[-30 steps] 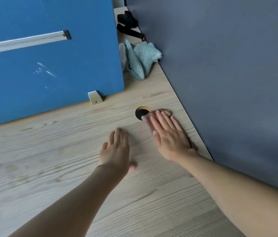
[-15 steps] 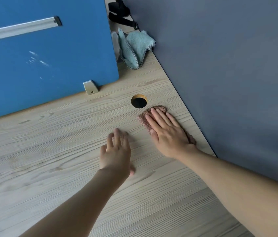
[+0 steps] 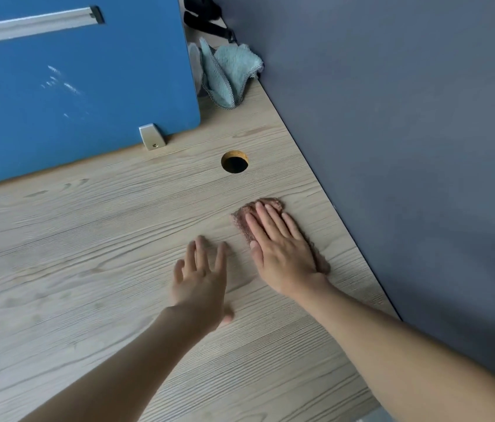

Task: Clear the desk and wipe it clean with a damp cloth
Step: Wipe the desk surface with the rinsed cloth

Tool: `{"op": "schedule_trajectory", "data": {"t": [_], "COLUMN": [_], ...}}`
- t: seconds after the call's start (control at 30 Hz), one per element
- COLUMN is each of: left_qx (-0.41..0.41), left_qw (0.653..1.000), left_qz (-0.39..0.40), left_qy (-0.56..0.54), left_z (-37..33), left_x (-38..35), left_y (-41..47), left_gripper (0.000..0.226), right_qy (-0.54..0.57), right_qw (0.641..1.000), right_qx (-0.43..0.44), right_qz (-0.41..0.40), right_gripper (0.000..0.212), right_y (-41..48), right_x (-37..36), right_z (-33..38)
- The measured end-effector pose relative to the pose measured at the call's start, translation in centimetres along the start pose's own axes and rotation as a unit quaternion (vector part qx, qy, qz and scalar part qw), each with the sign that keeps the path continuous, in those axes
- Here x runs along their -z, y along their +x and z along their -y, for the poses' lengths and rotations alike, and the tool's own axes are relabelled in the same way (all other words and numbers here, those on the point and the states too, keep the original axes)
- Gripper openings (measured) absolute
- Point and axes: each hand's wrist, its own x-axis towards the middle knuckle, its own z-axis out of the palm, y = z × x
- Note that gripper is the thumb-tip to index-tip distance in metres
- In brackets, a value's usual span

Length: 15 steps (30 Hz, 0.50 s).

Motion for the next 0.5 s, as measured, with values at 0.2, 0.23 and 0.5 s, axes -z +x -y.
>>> {"op": "schedule_trajectory", "data": {"t": [0.2,0.23,0.5], "left_qx": [0.014,0.013,0.009], "left_qw": [1.0,1.0,1.0], "left_qz": [-0.008,-0.01,-0.024], "left_qy": [0.02,0.018,0.004], "left_z": [-0.7,-0.6,-0.3], "left_x": [-0.1,-0.1,-0.3], "left_y": [0.1,0.1,-0.2], "left_gripper": [0.133,0.132,0.132], "right_qy": [0.001,-0.002,-0.015], "right_qw": [0.995,0.996,0.998], "right_qx": [0.094,0.087,-0.066], "right_qz": [0.034,0.031,-0.008], "right_gripper": [0.058,0.058,0.061], "right_y": [-5.0,-4.6,-6.3], "right_x": [-0.2,-0.2,-0.5], "right_z": [0.1,-0.8,1.3]}}
